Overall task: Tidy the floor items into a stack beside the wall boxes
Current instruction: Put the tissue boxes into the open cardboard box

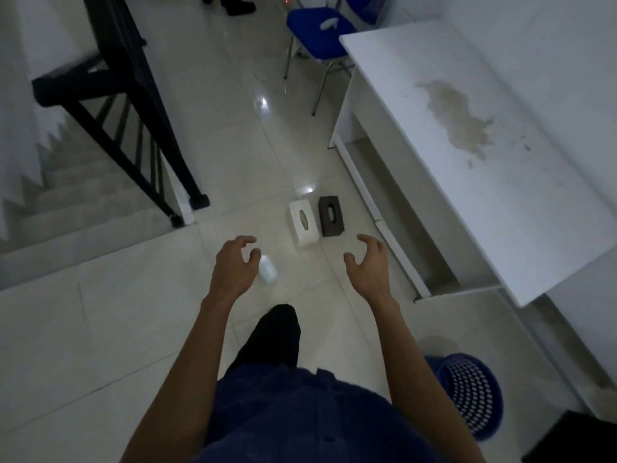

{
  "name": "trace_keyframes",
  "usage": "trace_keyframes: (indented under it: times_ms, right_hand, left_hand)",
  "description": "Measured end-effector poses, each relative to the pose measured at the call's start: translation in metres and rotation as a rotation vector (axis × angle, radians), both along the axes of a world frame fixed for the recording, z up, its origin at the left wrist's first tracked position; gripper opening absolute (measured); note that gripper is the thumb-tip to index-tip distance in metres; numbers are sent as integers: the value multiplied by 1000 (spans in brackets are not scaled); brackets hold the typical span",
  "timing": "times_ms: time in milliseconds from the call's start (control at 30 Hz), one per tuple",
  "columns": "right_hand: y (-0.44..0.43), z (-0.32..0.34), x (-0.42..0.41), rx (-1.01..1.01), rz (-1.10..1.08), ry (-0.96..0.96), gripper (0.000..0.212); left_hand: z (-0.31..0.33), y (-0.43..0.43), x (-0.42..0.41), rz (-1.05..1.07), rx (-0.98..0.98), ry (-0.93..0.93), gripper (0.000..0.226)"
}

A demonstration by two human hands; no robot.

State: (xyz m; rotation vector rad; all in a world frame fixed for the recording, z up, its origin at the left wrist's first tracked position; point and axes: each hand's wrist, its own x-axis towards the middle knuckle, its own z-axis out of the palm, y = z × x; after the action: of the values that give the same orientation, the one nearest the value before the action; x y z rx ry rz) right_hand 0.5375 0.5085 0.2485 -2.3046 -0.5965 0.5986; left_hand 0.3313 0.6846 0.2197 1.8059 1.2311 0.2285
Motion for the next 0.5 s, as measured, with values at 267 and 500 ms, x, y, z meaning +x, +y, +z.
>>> trace_keyframes:
  times_ms: [267,500]
  right_hand:
    - [108,-70,161,-179,83,91,50]
    - [216,-246,268,-349,209,263,47]
  left_hand:
    - [-78,93,170,58,-165,46,31]
    - [-238,170,301,181,-335,129,32]
